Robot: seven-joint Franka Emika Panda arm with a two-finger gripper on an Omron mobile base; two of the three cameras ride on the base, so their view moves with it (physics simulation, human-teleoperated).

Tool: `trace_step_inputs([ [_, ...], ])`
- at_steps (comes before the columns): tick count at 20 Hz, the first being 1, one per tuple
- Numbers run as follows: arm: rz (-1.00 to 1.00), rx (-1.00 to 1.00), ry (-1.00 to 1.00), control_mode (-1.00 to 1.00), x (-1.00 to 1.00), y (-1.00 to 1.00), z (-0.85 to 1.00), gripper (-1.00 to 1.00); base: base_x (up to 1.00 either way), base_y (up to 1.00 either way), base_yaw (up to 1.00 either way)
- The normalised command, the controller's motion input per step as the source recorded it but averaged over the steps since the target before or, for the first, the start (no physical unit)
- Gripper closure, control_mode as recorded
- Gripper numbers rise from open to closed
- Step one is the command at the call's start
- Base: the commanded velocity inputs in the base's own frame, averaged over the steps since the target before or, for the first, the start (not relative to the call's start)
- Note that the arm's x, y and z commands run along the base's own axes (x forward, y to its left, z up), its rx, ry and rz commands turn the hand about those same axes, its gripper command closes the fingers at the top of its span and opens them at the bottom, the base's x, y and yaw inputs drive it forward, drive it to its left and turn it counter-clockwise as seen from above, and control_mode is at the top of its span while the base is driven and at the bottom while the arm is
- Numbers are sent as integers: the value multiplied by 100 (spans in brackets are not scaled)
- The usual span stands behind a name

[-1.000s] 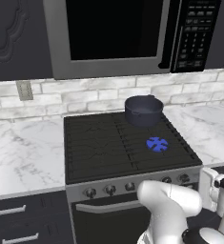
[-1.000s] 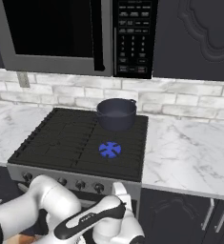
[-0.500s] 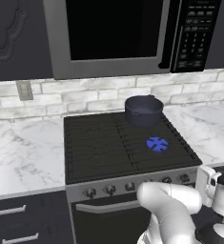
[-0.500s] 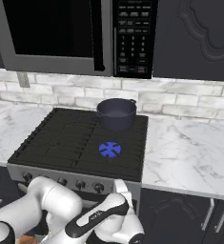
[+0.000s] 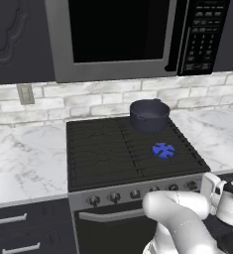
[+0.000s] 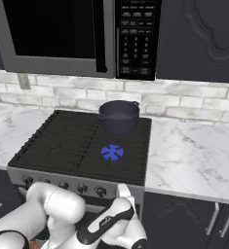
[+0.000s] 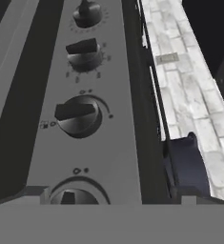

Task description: Turn off the front right burner of the stove.

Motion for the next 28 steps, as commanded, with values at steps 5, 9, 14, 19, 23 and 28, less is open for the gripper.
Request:
trace_step_inputs([
  [5,0,0,-3,-100,23,-1,-11,-100,0,0,0],
  [9,0,0,-3,-100,12,-7,-17,-100,0,0,0],
  [14,0,0,-3,-100,11,-2,-16,-100,0,0,0],
  [19,0,0,-2,-100,10,-6,-13,-100,0,0,0],
  [23,0,0,0,-100,1,-8,-22,-100,0,0,0],
  [28,0,0,-1,-100,5,-6,-11,-100,0,0,0],
])
